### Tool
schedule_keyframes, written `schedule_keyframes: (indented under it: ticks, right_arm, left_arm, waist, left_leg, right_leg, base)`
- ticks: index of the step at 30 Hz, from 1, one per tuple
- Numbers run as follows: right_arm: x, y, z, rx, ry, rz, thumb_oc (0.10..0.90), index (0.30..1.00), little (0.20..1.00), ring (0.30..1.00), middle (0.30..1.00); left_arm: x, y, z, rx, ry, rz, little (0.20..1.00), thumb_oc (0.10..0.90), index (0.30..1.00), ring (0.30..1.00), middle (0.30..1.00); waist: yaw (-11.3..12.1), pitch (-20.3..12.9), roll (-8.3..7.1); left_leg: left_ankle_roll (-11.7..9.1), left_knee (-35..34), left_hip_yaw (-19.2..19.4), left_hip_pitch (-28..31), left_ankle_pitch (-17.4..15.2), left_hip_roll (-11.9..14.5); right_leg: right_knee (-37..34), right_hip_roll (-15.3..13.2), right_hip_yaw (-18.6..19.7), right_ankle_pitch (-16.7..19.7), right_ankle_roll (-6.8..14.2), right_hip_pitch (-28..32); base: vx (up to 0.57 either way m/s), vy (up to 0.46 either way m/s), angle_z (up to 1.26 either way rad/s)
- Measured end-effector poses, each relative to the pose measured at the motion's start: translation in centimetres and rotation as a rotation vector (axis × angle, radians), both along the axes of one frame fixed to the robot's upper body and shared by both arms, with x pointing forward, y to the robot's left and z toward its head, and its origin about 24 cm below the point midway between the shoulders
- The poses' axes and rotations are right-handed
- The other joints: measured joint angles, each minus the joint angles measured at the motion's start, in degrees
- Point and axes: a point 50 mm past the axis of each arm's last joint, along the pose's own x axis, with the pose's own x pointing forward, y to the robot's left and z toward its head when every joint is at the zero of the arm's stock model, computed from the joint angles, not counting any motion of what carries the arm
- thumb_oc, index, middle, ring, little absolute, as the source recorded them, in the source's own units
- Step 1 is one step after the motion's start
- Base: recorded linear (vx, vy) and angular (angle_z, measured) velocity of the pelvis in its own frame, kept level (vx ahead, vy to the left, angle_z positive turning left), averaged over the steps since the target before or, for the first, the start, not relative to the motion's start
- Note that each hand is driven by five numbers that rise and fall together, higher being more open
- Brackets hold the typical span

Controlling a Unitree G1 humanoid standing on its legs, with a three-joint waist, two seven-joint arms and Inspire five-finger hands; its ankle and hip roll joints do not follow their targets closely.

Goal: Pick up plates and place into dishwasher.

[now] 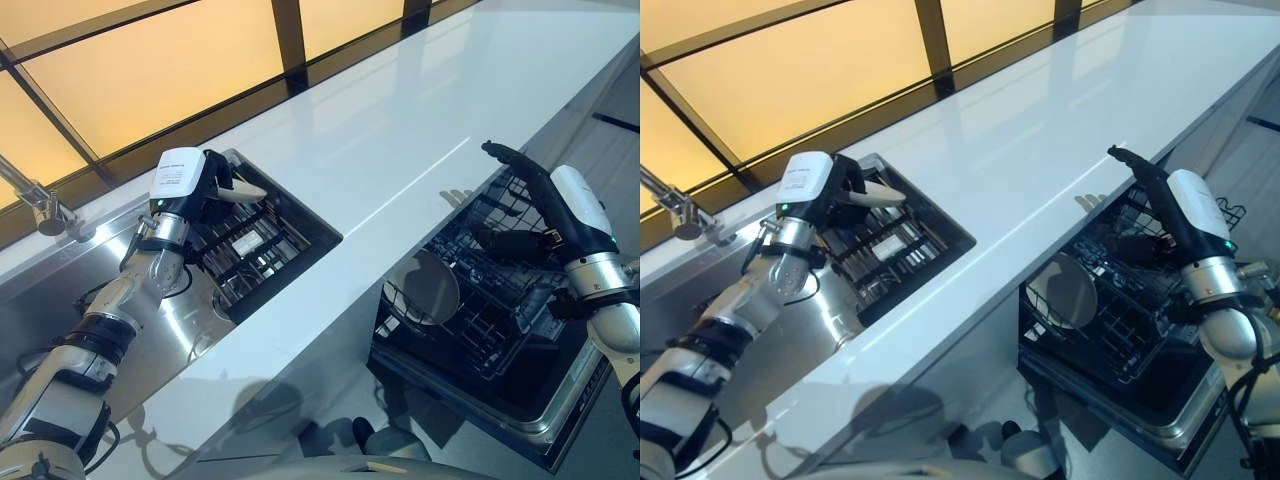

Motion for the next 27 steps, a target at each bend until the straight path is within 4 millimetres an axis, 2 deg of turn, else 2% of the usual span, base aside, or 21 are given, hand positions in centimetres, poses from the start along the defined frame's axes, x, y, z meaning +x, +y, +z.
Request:
schedule_keyframes:
  ticks: [4,20,27]
  right_arm:
    - [0.0,0.0,0.0,-0.006,-0.005,-0.003,0.800,0.900,0.900,0.900,0.900]
    - [0.0,0.1,0.2,-0.005,-0.027,-0.003,0.800,0.900,0.900,0.900,0.900]
    - [0.3,0.6,0.5,0.044,-0.047,0.025,0.800,0.900,0.900,0.900,0.900]
  left_arm:
    - [-0.1,-0.7,0.6,-0.002,-0.026,-0.032,0.200,0.100,0.300,0.300,0.300]
    - [-0.4,-0.9,0.7,0.034,-0.025,-0.071,0.200,0.100,0.300,0.300,0.300]
    - [-1.4,-3.5,2.7,0.037,-0.121,-0.192,0.200,0.100,0.300,0.300,0.300]
  waist:
    - [0.3,0.0,0.00]
    - [2.0,0.0,-0.01]
    - [3.7,-0.1,-0.06]
  left_leg:
    - [0.0,0.0,-0.4,0.0,0.0,0.0]
    - [0.1,0.0,-1.1,0.0,0.3,-0.1]
    - [0.2,0.0,-2.1,-0.2,0.5,-0.2]
  right_leg:
    - [0.0,0.0,-0.3,0.0,0.0,0.1]
    - [0.0,-0.2,-1.1,0.0,0.0,0.3]
    - [0.0,-0.3,-1.7,0.0,0.0,0.4]
  base:
    - [0.00,-0.001,0.02]
    - [0.00,0.000,0.02]
    - [-0.02,-0.004,0.05]
